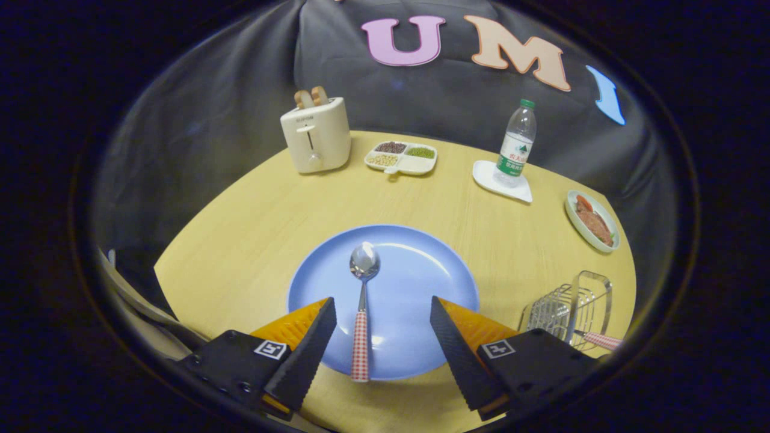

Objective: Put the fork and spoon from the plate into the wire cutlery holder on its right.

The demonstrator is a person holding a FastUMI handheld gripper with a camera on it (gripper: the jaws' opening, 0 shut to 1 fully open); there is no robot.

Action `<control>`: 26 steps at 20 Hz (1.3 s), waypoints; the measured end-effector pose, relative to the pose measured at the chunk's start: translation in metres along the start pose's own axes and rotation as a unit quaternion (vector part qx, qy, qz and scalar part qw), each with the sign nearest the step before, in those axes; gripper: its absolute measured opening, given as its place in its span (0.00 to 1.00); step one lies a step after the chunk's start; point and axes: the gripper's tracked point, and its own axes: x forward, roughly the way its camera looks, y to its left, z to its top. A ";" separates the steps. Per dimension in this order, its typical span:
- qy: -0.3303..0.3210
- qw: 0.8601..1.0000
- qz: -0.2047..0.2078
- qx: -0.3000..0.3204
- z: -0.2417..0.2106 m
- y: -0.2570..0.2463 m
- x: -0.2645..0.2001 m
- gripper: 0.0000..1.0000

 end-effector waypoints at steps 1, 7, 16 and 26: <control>0.008 1.000 0.002 -0.002 -0.004 0.003 0.004 1.00; 0.057 0.998 0.017 -0.020 -0.029 0.017 0.012 0.66; 0.102 0.993 0.038 -0.055 -0.038 0.020 -0.001 0.11; 0.134 0.986 0.053 -0.079 -0.003 -0.028 -0.065 0.11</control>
